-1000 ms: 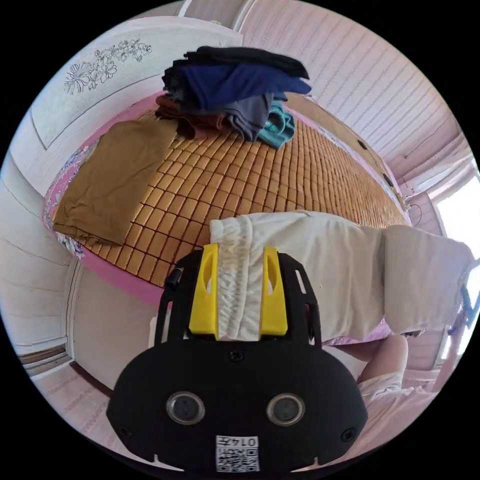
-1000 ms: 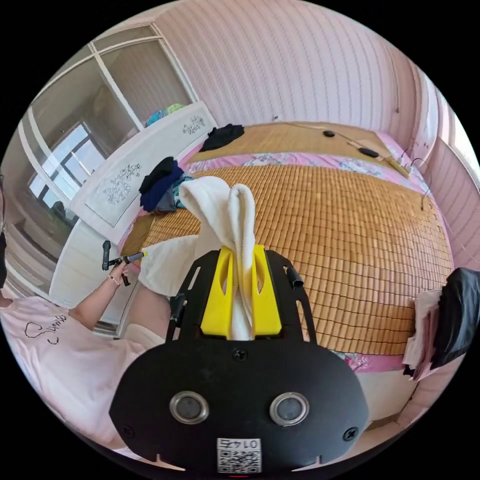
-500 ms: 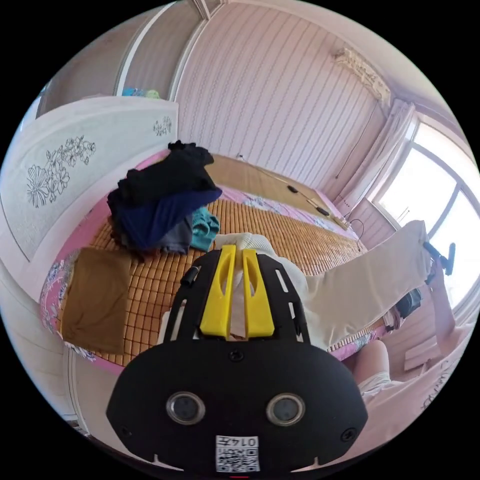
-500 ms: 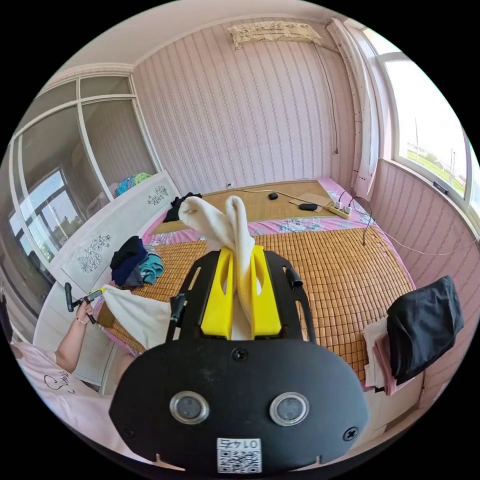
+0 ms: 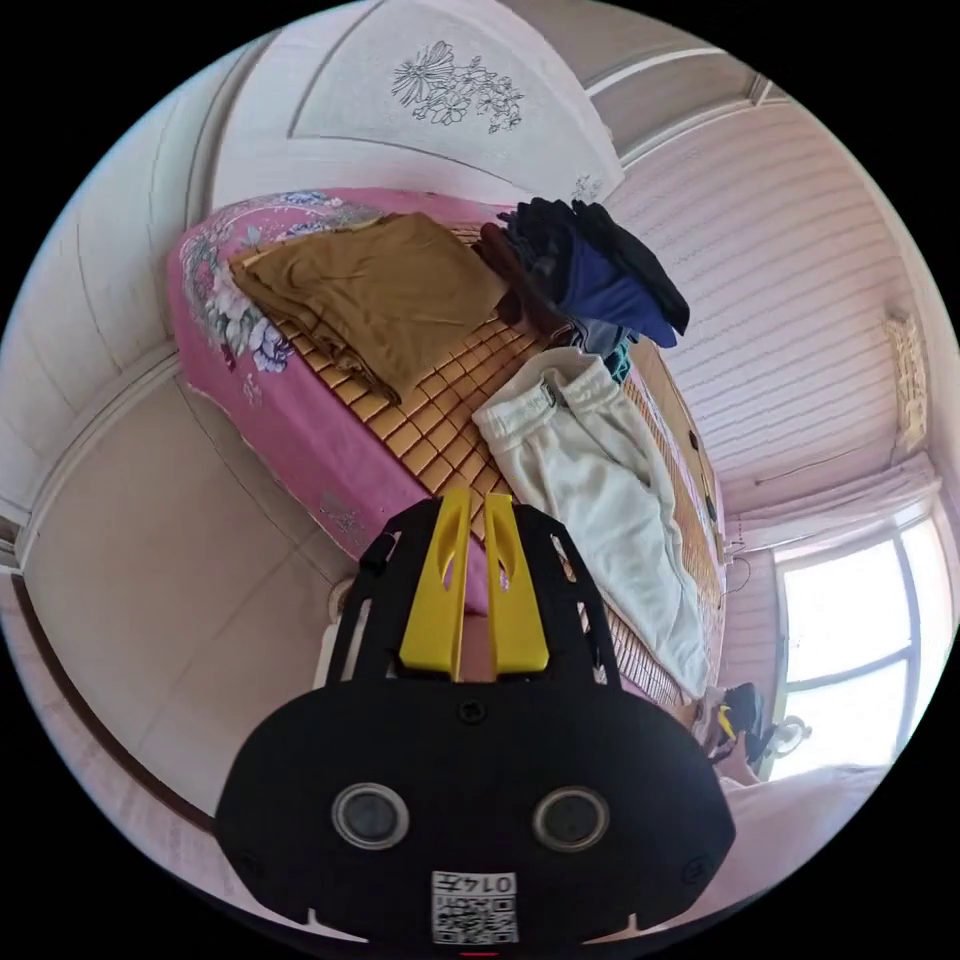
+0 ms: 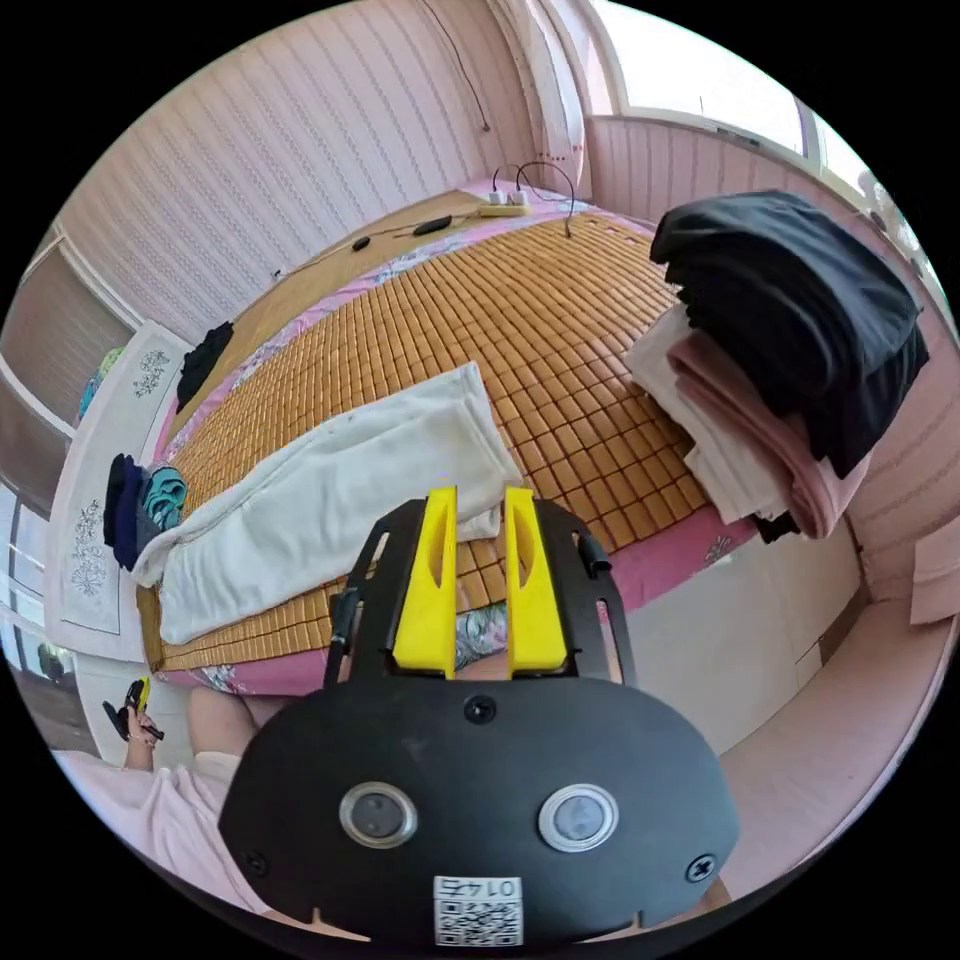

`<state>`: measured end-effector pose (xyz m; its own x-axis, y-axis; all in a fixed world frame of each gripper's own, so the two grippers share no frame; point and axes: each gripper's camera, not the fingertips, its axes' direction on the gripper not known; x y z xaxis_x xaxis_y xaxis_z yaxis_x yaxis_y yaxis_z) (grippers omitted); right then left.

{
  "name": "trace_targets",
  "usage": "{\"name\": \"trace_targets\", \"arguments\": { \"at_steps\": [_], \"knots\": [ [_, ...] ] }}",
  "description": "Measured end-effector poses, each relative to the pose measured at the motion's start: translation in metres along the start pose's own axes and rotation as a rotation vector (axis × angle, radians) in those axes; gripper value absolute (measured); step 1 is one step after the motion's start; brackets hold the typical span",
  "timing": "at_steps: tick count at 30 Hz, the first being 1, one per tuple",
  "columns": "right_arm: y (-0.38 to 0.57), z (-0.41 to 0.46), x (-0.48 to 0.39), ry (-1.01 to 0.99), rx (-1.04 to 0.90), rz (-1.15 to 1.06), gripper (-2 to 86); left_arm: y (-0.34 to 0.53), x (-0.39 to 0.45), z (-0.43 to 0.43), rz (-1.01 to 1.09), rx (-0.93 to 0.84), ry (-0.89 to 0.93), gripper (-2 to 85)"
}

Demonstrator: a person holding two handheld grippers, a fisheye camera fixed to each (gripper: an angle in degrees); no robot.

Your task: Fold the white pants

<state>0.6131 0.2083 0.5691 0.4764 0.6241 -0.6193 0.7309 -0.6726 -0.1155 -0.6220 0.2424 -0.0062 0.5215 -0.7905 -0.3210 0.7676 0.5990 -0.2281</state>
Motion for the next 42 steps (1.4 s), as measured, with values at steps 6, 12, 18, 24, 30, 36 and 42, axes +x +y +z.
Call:
{"name": "trace_targets", "arguments": {
  "at_steps": [6, 12, 18, 24, 30, 36, 42],
  "knots": [
    [-0.019, 0.046, -0.026, -0.068, -0.081, -0.03, 13.7, -0.021, 0.022, 0.046, 0.058, -0.088, -0.013, 7.5],
    [-0.034, 0.108, -0.021, -0.052, -0.138, 0.153, 16.3, -0.058, 0.042, 0.138, -0.001, -0.217, -0.078, 11.9],
    [-0.062, 0.111, -0.013, -0.049, -0.179, 0.252, 4.5, -0.083, 0.053, 0.185, -0.037, -0.3, -0.154, 6.2],
    [-0.093, 0.026, -0.027, -0.283, 0.037, 0.034, 0.7, -0.1, 0.072, 0.154, 0.083, -0.21, -0.04, 2.2],
    [-0.015, -0.038, 0.003, -0.276, 0.056, -0.021, 0.3, -0.069, 0.051, 0.068, 0.142, -0.103, 0.066, 2.6],
    [0.052, 0.037, 0.032, -0.071, -0.295, 0.121, 0.2, -0.025, 0.0, 0.098, 0.05, -0.303, -0.126, 5.0],
    [-0.011, 0.007, -0.015, 0.123, -0.05, -0.014, -0.2, -0.045, 0.044, 0.064, 0.234, -0.156, -0.243, 5.1]
  ]
}}
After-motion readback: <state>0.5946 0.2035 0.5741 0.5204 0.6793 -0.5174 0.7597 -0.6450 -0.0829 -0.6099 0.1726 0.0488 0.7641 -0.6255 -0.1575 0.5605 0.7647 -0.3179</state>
